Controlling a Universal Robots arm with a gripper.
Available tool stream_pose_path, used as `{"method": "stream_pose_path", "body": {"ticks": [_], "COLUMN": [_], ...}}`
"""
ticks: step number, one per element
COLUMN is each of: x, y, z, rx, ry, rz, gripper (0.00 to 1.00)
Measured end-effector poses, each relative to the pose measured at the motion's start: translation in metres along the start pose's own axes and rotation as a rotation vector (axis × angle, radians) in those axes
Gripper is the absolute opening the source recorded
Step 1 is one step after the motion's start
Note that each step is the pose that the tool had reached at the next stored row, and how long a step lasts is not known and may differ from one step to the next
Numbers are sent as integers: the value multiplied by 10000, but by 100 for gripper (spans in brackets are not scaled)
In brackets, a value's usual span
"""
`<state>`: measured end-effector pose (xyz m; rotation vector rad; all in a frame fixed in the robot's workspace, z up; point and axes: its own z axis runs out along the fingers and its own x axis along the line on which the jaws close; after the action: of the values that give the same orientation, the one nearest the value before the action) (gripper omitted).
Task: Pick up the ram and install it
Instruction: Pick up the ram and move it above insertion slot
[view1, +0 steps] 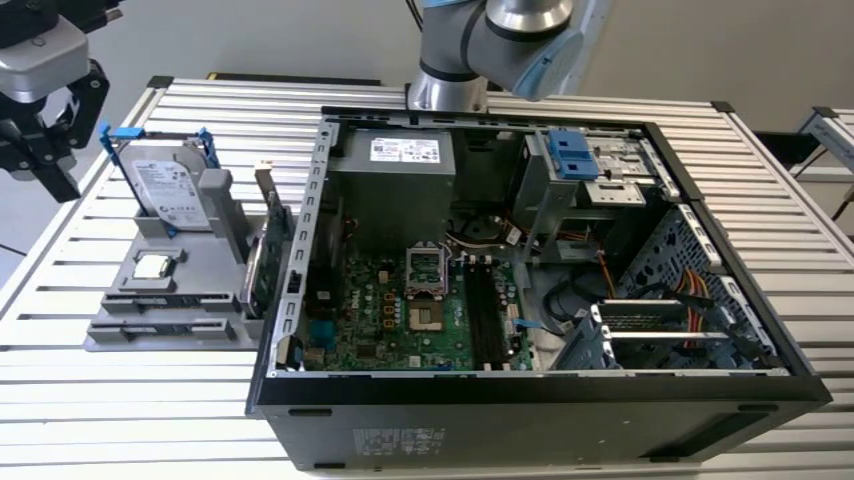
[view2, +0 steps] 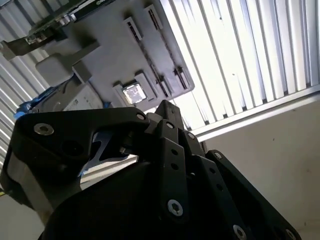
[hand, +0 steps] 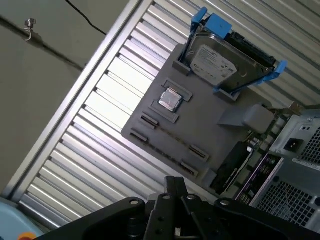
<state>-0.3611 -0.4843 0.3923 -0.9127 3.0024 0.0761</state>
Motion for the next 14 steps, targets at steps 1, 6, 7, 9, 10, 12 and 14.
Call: {"method": "stream_pose_path", "body": {"ticks": [1,6,7,9,10,12,14], "x": [0,0,0,0,0,0,0], "y": [0,0,0,0,0,0,0], "z": [0,0,0,0,0,0,0], "rx": [-2,-9,-11,-14,-16,-19,-22], "ry": [5,26,31,39,44,53,63], "rz": [-100,-557,-649,-844,-946,-1148,-1358], "gripper": [0,0,0,0,0,0,0]}}
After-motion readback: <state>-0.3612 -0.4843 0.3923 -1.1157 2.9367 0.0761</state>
